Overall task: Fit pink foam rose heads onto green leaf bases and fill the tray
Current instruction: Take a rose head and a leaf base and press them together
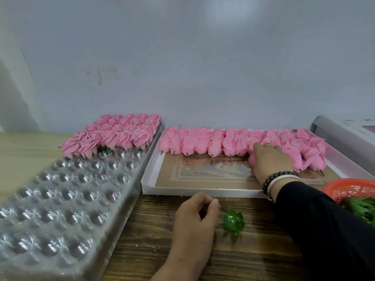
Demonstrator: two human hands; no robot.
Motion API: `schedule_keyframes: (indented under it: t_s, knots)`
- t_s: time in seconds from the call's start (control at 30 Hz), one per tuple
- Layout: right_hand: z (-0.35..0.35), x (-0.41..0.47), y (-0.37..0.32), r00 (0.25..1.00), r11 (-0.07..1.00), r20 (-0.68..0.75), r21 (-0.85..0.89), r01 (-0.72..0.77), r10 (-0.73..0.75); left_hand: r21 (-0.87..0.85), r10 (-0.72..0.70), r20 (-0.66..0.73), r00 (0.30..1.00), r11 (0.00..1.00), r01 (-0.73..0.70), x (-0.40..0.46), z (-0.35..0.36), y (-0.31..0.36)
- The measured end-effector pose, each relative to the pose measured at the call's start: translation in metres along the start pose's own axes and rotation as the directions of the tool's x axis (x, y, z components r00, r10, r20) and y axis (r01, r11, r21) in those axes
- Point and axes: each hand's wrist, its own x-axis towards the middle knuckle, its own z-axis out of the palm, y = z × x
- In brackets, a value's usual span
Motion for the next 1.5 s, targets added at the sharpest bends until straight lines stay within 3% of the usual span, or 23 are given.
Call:
schedule_keyframes:
  t_s: [0.1,0.17,0.27,0.4,0.47,0.57,0.73,0.9,1.1,1.27,1.5]
  knots:
    - [-0.003,-0.005,-0.004,0.998,0.989,-0.07,0.148,0.01,0.001,-0.022,0.008,-0.019,1.0,1.0,-0.008,0.0,0.001,-0.001]
    - [-0.013,-0.013,-0.012,0.989,0.895,-0.133,0.447,0.0,0.066,-0.095,0.002,-0.054,0.999,0.995,-0.007,0.0,0.001,-0.001]
    - [-0.035,-0.039,-0.027,0.985,0.508,-0.088,0.861,0.001,0.146,-0.287,0.002,-0.123,0.992,0.957,-0.038,0.001,0.0,0.003]
    - [-0.056,-0.096,-0.041,0.993,-0.004,-0.071,0.997,0.072,0.091,-0.375,0.071,-0.108,0.992,0.921,-0.107,0.002,-0.002,0.003]
    - [-0.057,-0.119,-0.043,0.997,-0.168,-0.066,0.983,0.071,0.034,-0.42,0.11,-0.015,0.994,0.902,-0.106,0.001,-0.001,0.004]
    - [-0.053,-0.139,-0.044,0.997,-0.262,-0.076,0.963,0.069,-0.017,-0.502,0.098,0.104,0.99,0.864,-0.033,-0.001,0.002,0.003]
    - [-0.048,-0.146,-0.046,0.992,-0.298,-0.084,0.953,0.054,-0.089,-0.626,0.027,0.171,0.985,0.775,0.087,0.0,0.001,0.005]
    - [-0.041,-0.147,-0.05,0.973,-0.157,-0.155,0.979,0.129,-0.169,-0.659,0.098,0.235,0.967,0.748,0.085,0.0,-0.006,0.009]
    - [-0.039,-0.144,-0.05,0.954,-0.013,-0.198,0.98,0.2,-0.225,-0.708,-0.01,0.118,0.993,0.701,0.091,0.0,-0.006,0.009]
    - [-0.036,-0.143,-0.048,0.97,0.073,-0.213,0.972,0.223,-0.119,-0.747,-0.051,0.037,0.998,0.661,0.061,0.0,-0.008,0.016]
    - [-0.033,-0.146,-0.058,0.962,0.209,-0.208,0.947,0.243,-0.177,-0.812,-0.096,0.141,0.985,0.558,0.17,-0.007,-0.002,0.021]
